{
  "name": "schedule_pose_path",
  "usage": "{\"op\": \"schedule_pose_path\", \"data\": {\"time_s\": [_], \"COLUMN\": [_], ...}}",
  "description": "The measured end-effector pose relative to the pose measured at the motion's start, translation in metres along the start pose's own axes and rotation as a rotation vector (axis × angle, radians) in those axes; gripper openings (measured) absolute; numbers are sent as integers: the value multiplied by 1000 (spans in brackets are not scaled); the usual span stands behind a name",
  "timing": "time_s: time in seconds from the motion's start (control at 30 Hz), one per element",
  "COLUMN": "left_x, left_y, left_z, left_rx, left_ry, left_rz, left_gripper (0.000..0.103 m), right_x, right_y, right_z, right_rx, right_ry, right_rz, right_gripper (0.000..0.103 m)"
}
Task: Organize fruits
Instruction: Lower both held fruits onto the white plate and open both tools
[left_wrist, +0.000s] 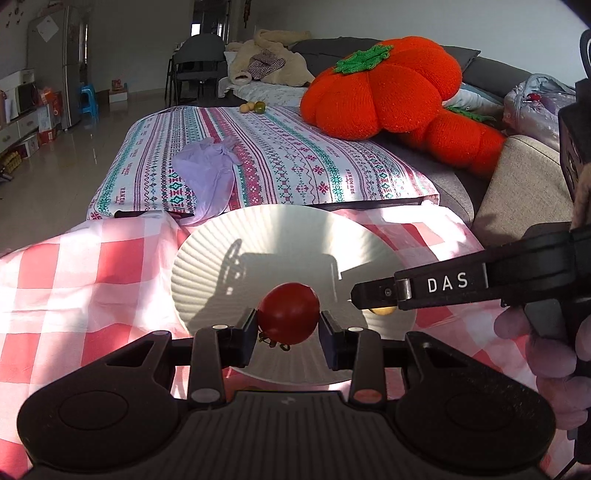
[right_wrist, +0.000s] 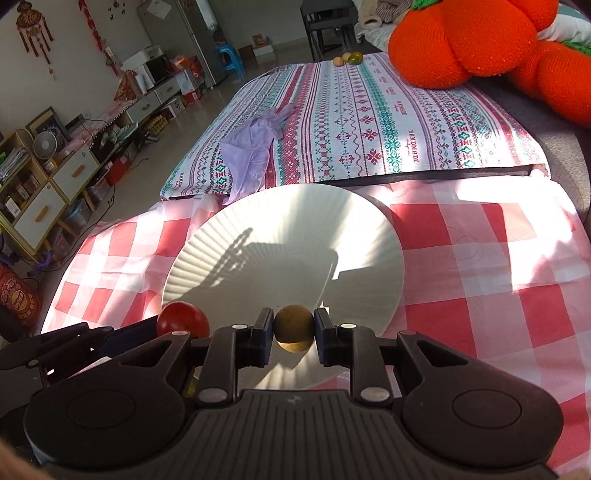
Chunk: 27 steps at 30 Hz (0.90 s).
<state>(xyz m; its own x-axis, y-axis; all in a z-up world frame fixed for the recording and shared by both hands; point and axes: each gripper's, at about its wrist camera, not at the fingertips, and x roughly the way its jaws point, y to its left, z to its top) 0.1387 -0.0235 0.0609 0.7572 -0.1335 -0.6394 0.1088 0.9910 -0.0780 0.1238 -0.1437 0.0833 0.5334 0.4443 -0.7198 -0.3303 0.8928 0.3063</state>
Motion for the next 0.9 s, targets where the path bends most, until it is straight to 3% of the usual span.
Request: {"op": "schedule_pose_path", "data": {"time_s": [0.27,0.6,0.73,0.9], "left_x": [37,39,28,4], "left_y": [-1,-3,-4,-4], "left_z": [3,5,4,1], "left_rx": [40,50,58,55], "left_ry": [46,56,47,21], "left_rz": [38,51,58,60], "left_gripper": [43,47,57,71], "right_x": [10,9,-1,-14], "right_y": [-11,-12,-12,-7], "right_z": [-3,-2,-2,-2], "right_rx": [58,56,55,43], "right_ry": [17,11,-9,-36], "right_rz": [3,18,23,21], "right_gripper": [21,26,45,57]}}
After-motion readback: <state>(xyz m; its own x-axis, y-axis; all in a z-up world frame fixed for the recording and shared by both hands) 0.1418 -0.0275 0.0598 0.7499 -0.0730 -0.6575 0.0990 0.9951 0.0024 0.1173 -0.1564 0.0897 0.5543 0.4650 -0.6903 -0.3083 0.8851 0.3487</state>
